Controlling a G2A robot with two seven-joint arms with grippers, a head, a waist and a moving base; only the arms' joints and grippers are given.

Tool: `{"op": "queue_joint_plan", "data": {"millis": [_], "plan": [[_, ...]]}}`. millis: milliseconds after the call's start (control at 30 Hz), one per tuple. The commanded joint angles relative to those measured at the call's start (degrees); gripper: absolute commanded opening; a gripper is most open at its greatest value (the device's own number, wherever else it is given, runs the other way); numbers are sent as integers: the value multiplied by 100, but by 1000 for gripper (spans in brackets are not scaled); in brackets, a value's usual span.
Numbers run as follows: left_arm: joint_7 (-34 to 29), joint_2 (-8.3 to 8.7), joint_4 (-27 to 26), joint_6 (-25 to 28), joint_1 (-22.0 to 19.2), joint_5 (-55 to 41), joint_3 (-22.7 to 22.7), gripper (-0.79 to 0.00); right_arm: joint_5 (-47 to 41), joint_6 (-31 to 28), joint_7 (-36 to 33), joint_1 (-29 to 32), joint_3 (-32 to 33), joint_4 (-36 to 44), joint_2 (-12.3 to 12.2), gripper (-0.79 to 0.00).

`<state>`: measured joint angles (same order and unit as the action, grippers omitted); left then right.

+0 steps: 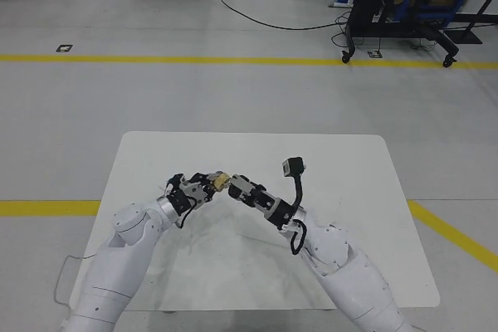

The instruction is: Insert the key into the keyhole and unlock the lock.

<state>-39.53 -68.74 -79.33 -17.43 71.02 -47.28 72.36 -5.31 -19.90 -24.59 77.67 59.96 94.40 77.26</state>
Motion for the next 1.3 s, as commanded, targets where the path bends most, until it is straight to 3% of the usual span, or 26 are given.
{"op": "queue_joint_plan", "data": {"millis": [0, 733, 800, 900, 1133, 1267], "plan": [[-94, -6, 44, -162, -16, -166, -15, -785, 116, -59, -57, -38, -37, -65, -1, -785], [-302, 6, 102, -341, -52, -496, 13, -785, 575, 269, 536, -395, -340, -605, 104, -785], [-296, 7, 98, -292, -56, -489, 18, -785, 520, 250, 478, -326, -234, -448, 79, -514], [-262, 15, 73, -5, -66, -337, 57, -785, 350, 290, 281, -180, -58, -228, 32, -314], [-183, 32, -57, 853, -30, 151, 128, -785, -182, 816, -382, -73, 137, -274, -33, -323], [-222, 41, -134, 1313, -8, 507, 116, -785, -718, 967, -653, -135, 96, -433, -16, -400]]}}
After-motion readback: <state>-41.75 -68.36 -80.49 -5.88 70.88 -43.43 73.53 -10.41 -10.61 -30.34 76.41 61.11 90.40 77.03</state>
